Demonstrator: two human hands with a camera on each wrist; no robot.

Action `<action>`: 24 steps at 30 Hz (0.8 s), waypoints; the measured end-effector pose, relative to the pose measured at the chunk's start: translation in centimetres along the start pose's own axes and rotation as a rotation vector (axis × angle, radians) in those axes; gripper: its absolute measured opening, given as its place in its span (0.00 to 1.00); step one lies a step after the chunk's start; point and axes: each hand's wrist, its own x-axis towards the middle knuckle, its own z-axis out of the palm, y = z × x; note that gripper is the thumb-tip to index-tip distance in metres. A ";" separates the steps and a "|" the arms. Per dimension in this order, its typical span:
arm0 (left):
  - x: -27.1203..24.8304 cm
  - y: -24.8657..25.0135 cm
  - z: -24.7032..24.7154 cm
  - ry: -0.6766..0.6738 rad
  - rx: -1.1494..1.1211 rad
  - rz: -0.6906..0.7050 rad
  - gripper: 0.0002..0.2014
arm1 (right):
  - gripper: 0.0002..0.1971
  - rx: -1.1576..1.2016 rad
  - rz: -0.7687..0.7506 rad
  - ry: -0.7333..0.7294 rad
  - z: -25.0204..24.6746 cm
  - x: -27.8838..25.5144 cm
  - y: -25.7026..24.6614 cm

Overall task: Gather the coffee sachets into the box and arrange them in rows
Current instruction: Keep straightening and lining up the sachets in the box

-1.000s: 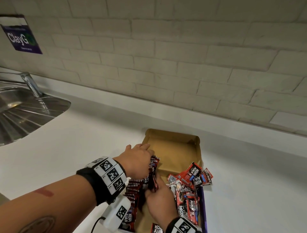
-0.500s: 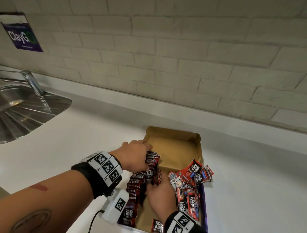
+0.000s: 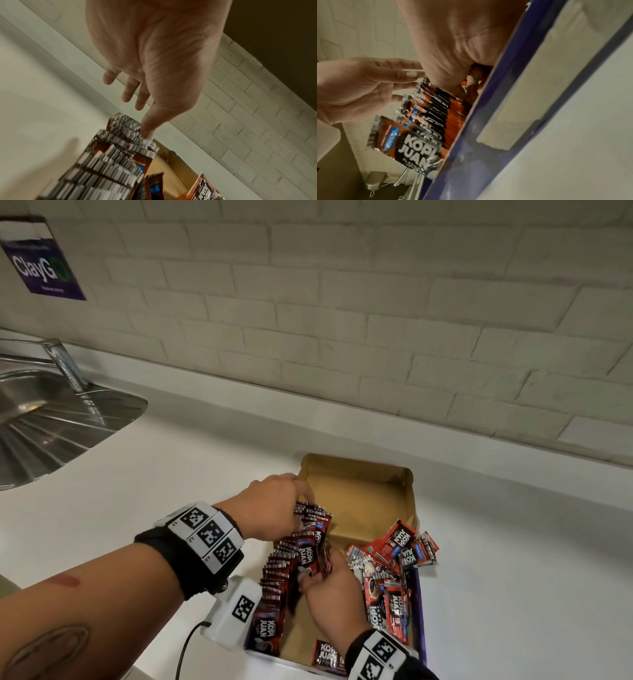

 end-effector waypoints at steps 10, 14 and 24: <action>-0.6 0.4 -0.1 0.012 0.097 0.017 0.09 | 0.16 -0.043 -0.007 0.006 0.1 0.2 0.3; -0.3 1.2 0.3 -0.001 0.201 0.050 0.11 | 0.19 -0.051 -0.007 0.012 0.3 0.3 0.5; 0.7 1.9 0.9 -0.031 0.157 0.028 0.10 | 0.34 -0.042 -0.046 0.047 0.5 0.3 0.8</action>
